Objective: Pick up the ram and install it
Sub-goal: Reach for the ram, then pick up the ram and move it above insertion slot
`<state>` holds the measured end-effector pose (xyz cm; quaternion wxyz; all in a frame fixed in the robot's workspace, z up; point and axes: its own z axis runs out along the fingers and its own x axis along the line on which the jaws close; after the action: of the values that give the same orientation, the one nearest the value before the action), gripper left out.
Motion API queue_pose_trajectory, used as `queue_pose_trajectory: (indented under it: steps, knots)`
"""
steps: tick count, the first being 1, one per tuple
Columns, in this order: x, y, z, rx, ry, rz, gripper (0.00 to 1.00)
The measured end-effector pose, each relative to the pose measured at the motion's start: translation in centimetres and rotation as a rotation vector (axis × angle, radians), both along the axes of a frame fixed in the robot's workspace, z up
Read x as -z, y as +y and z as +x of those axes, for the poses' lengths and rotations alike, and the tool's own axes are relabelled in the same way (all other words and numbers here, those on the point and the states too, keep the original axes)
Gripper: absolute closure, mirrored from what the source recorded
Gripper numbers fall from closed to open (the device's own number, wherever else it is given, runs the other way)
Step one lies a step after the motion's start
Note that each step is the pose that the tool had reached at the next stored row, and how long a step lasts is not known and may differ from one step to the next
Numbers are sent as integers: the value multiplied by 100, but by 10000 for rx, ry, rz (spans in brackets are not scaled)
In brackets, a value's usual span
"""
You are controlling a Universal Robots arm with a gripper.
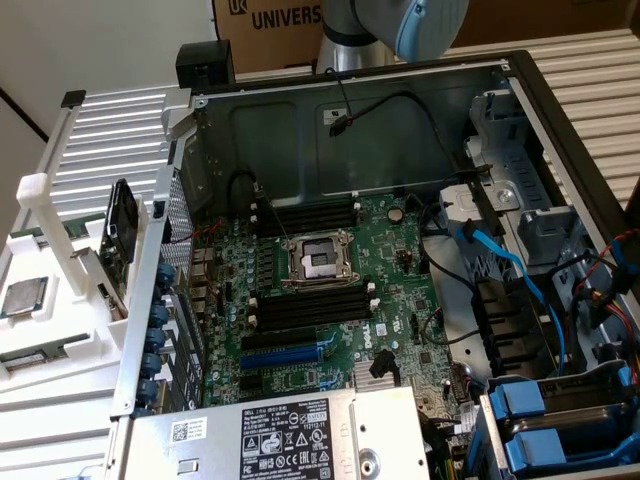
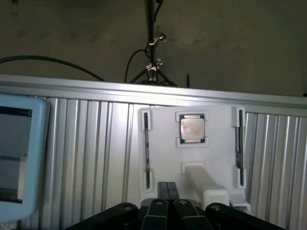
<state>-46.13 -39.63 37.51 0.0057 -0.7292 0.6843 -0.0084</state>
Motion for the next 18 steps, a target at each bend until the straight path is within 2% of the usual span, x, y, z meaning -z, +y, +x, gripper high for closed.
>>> queue_pose_trajectory:
  steps: [4,7,8,11,18]
  knots:
    - [1,0,0,0,-1,-1,89]
    - [24,0,-1,0,-48,0,89]
    - [47,1,-6,0,-145,0,89]
    - [56,2,-75,-1,-275,6,89]
    - [56,2,-98,0,-284,6,89]
